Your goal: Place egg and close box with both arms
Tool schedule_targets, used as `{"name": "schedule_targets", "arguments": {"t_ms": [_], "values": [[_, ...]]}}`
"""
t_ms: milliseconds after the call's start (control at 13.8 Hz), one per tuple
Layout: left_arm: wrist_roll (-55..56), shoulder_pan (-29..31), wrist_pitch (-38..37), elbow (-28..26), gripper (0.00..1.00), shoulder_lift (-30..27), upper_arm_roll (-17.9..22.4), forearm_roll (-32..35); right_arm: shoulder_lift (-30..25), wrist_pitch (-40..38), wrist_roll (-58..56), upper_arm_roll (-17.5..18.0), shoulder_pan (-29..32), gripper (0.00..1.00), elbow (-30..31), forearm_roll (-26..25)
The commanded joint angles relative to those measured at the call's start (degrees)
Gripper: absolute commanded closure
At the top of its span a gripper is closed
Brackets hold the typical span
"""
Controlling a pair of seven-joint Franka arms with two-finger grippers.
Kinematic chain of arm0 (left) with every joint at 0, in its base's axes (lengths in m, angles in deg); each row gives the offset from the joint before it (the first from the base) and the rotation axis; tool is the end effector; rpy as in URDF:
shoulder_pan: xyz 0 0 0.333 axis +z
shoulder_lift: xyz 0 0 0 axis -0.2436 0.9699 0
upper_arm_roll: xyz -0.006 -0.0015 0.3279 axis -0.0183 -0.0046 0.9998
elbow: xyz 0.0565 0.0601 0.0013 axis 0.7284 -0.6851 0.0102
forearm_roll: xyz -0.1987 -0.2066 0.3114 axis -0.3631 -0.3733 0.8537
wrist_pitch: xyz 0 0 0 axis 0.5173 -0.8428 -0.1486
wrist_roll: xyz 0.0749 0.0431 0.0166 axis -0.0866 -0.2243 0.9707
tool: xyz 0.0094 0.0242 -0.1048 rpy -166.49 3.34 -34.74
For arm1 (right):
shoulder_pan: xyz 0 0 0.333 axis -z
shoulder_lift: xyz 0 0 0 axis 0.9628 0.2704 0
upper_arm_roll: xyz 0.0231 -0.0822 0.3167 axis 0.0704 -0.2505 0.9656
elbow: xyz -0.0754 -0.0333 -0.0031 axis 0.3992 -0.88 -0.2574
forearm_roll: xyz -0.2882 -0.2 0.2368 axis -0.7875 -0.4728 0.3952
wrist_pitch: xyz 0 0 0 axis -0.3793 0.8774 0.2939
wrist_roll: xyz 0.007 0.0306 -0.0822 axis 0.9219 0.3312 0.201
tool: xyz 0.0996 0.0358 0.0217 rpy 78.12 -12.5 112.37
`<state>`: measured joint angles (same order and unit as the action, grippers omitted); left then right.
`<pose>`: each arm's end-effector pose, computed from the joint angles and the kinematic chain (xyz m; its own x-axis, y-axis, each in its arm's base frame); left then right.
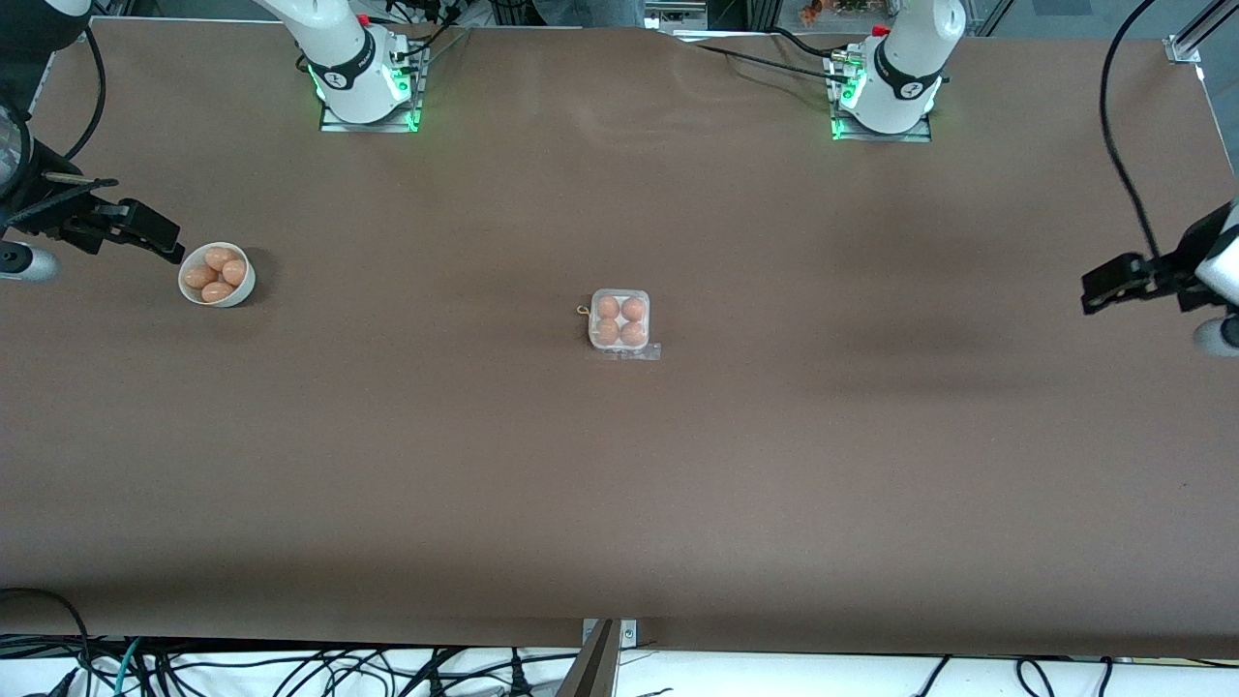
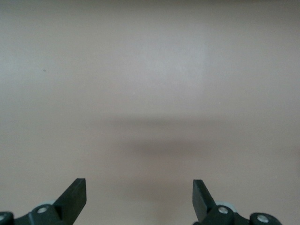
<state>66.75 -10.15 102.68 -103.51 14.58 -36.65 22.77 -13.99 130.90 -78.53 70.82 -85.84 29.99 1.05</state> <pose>0.6479 0.0160 0.6280 0.9982 0.0261 -0.0531 0.0222 -0.9971 -0.0728 0.5965 0.0066 0.5993 0.9947 -0.1029 -0.0025 -0.1028 -0.9943 0.0273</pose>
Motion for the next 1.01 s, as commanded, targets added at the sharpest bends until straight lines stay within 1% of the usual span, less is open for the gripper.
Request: {"name": "schedule_targets", "arguments": {"t_ms": [0,72,145,290,362,941], "values": [[-3.28,0.27,5.63,-13.15,0.00,-8.74,1.35,-2.08,0.49,-1.26,0.43,-0.05,0.01,0.00,-1.56,0.81],[-3.19,0.27,6.52,-15.36,0.00,-10.24,1.44,-2.25,0.49,-1.26,0.34,-0.05,-0.08,0.00,-1.56,0.81],[-3.19,0.27,6.53,-16.42,0.00,-11.03,1.44,-3.82,0.49,-1.26,0.34,-0.05,-0.08,0.00,-1.48,0.81],[-3.10,0.27,6.27,-16.96,0.00,-11.66,1.70,-6.64,0.49,-1.26,0.34,-0.05,0.01,0.00,-1.48,0.81],[-3.19,0.27,6.26,-17.92,0.00,-11.92,1.71,-6.65,0.49,-1.26,0.43,-0.05,-0.08,0.00,-1.56,0.81],[-3.28,0.18,6.18,-20.48,0.00,-14.47,1.71,-6.56,0.49,-1.35,0.43,-0.05,0.01,0.00,-1.48,0.81]]}}
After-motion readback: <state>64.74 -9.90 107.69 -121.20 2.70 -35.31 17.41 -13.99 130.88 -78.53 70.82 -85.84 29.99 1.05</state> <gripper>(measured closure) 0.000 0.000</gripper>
